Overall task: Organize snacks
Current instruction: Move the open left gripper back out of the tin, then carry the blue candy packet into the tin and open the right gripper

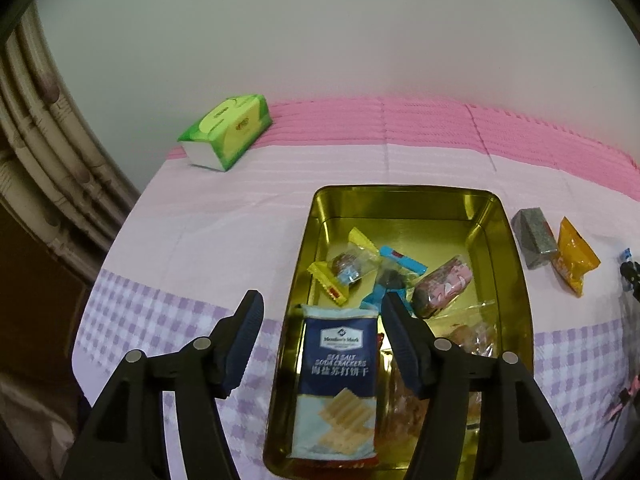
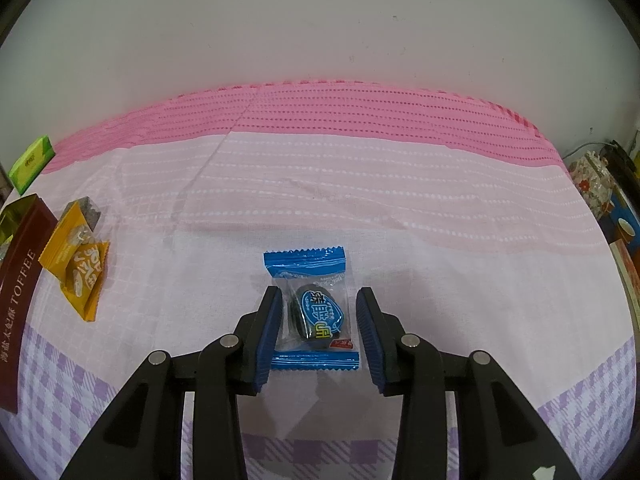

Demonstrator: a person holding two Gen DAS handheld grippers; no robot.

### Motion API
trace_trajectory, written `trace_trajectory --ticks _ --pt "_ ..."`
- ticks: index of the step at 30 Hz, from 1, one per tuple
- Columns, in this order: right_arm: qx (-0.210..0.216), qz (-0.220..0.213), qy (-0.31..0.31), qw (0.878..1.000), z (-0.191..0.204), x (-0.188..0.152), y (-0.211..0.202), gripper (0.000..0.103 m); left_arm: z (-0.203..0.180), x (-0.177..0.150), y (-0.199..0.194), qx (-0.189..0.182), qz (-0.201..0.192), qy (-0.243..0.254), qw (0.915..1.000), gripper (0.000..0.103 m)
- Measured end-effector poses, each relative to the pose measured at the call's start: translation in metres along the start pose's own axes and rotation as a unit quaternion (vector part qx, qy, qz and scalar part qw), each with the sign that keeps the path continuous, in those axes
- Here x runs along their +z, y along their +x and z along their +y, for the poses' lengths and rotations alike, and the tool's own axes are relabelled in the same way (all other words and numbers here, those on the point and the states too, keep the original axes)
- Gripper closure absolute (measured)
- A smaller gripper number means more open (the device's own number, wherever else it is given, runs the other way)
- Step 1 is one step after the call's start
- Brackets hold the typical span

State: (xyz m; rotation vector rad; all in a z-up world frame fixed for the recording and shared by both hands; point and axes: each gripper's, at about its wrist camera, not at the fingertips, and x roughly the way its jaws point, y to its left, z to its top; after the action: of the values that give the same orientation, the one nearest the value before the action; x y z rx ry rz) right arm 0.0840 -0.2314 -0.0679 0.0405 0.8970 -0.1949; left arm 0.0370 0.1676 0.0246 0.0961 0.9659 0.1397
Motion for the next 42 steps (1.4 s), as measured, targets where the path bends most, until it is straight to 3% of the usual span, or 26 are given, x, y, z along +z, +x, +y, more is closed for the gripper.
trace_trajectory --ticks 2,5,16,23,31,36,42 --pt "-0.004 0.005 -0.005 1.0 0.003 0.002 0.001 0.077 0.003 -0.002 -0.001 0.003 -0.001 -0.004 1.0 0.038" --pt "-0.016 0.008 -0.012 1.0 0.008 0.004 0.0 0.079 0.008 -0.004 -0.004 -0.001 -0.006 -0.013 0.9999 0.038" --pt "0.013 -0.023 -0.023 0.999 0.039 0.021 -0.041 0.08 0.037 -0.008 -0.002 -0.007 -0.006 -0.055 0.9985 0.036" --pt "0.1 -0.053 -0.06 0.992 0.106 0.04 -0.079 0.08 0.063 -0.007 -0.002 0.015 -0.011 -0.08 0.9966 0.036" --pt "0.193 -0.046 -0.122 0.973 0.211 0.039 -0.097 0.08 0.096 -0.007 -0.003 0.032 -0.014 -0.123 0.9917 0.032" --pt "0.209 -0.027 -0.148 0.966 0.257 0.031 -0.085 0.08 0.107 -0.007 0.001 0.033 -0.009 -0.141 0.9894 0.032" --pt "0.208 -0.007 -0.169 0.963 0.278 0.023 -0.072 0.08 0.111 -0.008 0.004 0.032 -0.003 -0.151 0.988 0.032"
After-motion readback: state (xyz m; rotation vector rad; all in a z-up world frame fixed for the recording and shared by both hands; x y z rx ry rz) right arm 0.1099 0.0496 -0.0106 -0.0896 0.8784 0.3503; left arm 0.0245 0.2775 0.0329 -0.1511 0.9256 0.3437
